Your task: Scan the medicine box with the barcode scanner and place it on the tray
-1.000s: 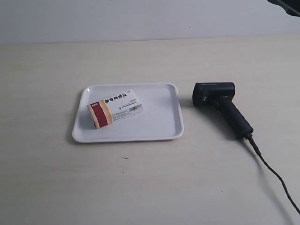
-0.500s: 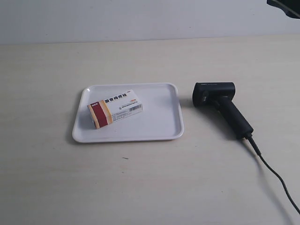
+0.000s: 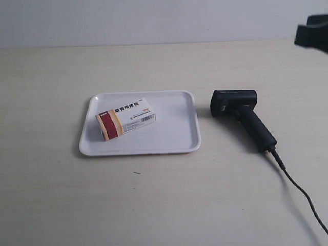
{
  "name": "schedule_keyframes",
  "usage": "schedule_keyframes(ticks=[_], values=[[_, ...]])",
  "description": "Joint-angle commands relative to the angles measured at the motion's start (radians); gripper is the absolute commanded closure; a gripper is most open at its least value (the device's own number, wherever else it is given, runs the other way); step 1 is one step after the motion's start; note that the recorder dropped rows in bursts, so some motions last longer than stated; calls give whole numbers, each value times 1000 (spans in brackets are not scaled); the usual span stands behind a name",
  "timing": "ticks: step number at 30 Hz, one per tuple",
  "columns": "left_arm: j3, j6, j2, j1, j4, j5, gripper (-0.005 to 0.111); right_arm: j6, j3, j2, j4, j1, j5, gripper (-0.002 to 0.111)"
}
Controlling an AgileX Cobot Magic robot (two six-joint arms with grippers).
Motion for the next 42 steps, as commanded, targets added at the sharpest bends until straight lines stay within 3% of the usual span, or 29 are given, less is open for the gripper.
schedule_keyframes(ticks=[1, 8, 14, 23, 42], values=[[1, 1, -6, 3, -7, 0, 104, 4, 224, -196, -11, -5, -95, 107], [1, 1, -6, 3, -7, 0, 104, 4, 405, -445, -7, -5, 86, 107], [1, 1, -6, 3, -7, 0, 104, 4, 460, -607, -7, -9, 88, 107], [1, 1, -6, 3, -7, 0, 104, 4, 531, -904, -5, -246, 85, 107], [1, 1, -6, 3, -7, 0, 104, 4, 531, -948, -5, -282, 165, 107]])
